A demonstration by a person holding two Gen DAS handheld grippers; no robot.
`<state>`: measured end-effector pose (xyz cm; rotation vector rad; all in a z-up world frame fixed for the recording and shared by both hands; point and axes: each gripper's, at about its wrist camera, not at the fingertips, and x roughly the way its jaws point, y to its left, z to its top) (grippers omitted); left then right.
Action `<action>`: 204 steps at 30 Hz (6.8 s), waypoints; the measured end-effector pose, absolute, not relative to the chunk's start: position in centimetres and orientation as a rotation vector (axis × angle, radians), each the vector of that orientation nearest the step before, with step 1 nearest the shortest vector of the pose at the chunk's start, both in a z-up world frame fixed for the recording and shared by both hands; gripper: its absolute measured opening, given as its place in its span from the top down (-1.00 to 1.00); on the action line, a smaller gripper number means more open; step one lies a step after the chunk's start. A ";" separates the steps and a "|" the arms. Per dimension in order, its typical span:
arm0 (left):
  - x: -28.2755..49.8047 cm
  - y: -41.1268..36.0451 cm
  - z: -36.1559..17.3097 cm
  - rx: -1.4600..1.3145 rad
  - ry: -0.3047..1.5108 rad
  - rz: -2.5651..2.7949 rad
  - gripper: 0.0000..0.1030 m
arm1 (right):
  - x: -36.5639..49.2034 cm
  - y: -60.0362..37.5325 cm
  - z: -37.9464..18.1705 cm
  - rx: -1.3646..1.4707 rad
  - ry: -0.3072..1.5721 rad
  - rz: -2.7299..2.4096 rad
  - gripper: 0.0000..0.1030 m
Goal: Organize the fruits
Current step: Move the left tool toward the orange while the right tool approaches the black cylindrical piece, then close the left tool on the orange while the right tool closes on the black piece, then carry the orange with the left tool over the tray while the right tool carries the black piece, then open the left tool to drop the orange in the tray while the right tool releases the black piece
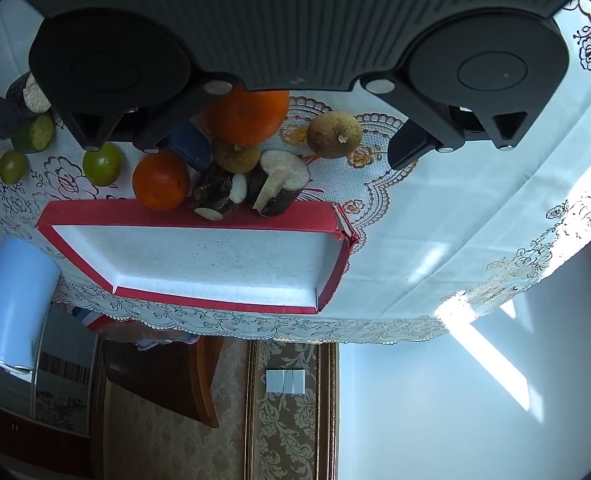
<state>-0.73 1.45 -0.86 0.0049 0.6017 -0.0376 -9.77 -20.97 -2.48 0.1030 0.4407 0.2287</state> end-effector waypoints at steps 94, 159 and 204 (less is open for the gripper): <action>-4.5 0.6 -0.4 0.150 0.475 -0.127 0.42 | -11.0 -17.8 -2.9 0.023 0.521 0.189 0.41; 15.2 -4.4 1.5 0.037 0.617 -0.068 0.41 | 16.0 -21.2 -1.1 0.053 0.638 0.040 0.41; 11.6 -2.9 2.6 0.025 0.492 -0.056 -0.53 | 11.5 -20.5 0.1 0.023 0.547 0.008 -0.86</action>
